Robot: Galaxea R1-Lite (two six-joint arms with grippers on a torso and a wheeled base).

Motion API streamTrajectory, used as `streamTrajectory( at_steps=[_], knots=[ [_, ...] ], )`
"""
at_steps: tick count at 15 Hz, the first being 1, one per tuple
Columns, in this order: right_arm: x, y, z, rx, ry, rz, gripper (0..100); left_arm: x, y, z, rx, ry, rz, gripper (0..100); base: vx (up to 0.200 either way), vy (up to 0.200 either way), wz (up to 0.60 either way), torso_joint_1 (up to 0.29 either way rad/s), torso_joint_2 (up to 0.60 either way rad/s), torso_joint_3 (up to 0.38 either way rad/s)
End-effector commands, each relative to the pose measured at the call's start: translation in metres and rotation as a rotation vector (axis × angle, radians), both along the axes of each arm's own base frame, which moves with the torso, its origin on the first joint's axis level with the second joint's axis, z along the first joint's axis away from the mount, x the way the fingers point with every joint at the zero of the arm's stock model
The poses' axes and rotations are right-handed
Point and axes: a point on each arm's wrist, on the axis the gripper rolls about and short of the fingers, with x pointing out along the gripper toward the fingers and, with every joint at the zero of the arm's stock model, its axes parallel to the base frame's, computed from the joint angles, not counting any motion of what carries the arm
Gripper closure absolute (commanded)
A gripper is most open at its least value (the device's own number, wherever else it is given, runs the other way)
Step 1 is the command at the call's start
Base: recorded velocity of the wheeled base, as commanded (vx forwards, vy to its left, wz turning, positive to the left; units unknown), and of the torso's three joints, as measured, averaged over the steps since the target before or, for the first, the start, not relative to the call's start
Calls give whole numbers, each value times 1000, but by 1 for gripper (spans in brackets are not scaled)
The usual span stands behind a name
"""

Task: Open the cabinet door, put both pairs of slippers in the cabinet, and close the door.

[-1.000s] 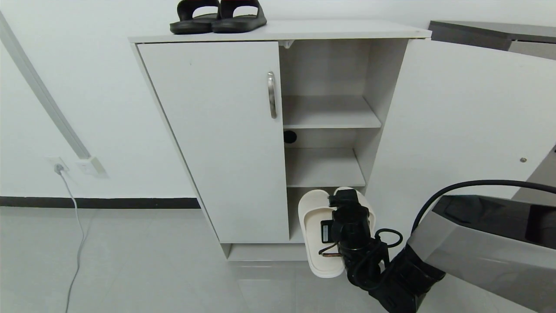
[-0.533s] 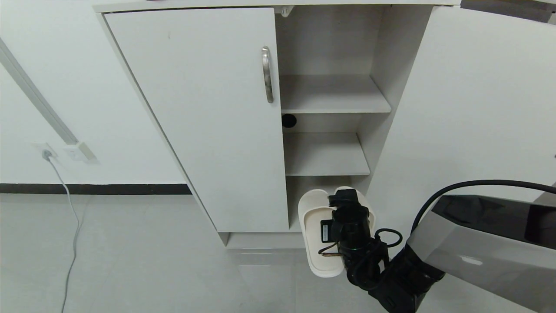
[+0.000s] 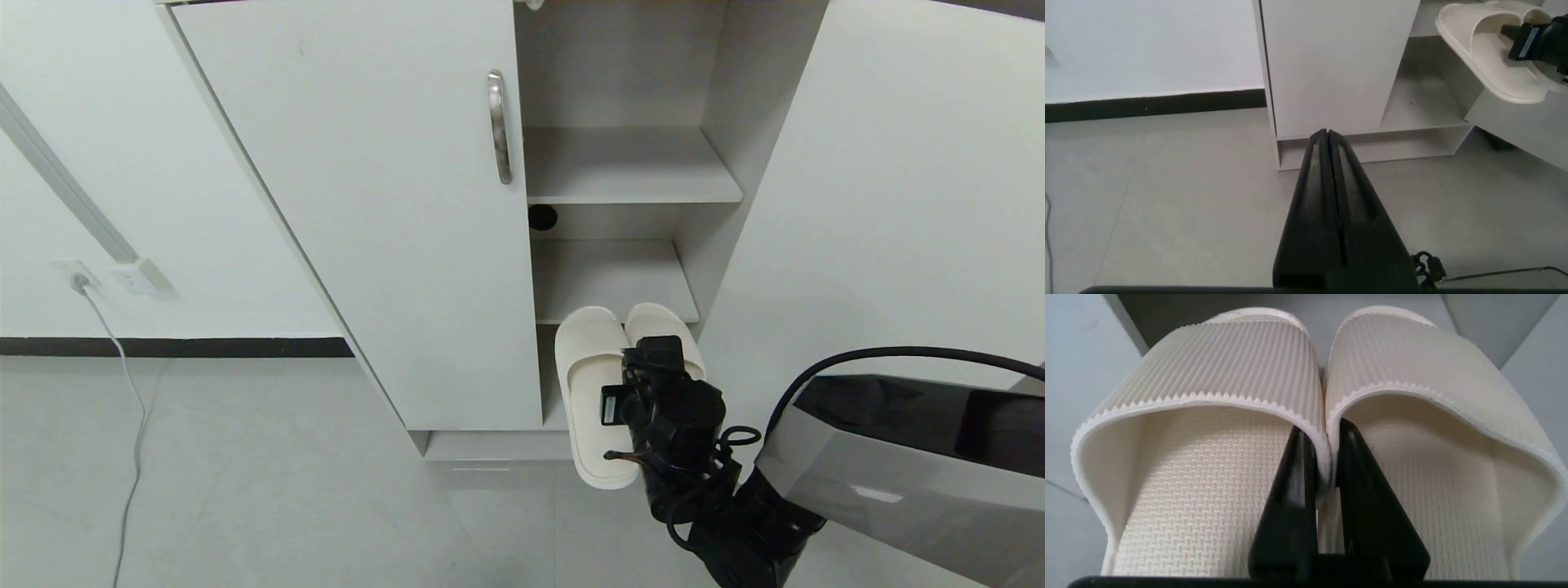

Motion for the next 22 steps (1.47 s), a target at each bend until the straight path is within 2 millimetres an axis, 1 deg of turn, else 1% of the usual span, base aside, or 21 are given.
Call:
streamTrajectory(
  at_steps=[1, 6, 15, 18, 20, 22],
  knots=[
    [1, 1, -14, -32, 20, 0, 100, 0, 0, 0, 0, 0, 0, 100, 0, 0, 0, 0, 0, 0],
    [2, 0, -17, -37, 27, 0, 100, 0, 0, 0, 0, 0, 0, 100, 0, 0, 0, 0, 0, 0],
    [4, -1, -18, -38, 28, -5, 100, 0, 0, 0, 0, 2, 0, 100, 200, 0, 0, 3, 3, 0],
    [17, -4, -30, -45, 35, -31, 100, 0, 0, 0, 0, 0, 2, 100, 0, 0, 0, 0, 0, 0],
    [25, -7, -28, -51, 42, -45, 100, 0, 0, 0, 0, 2, 2, 100, 0, 0, 0, 0, 0, 0],
    [35, -6, -25, -54, 48, -41, 100, 0, 0, 0, 0, 2, 2, 100, 0, 0, 0, 0, 0, 0]
  ],
)
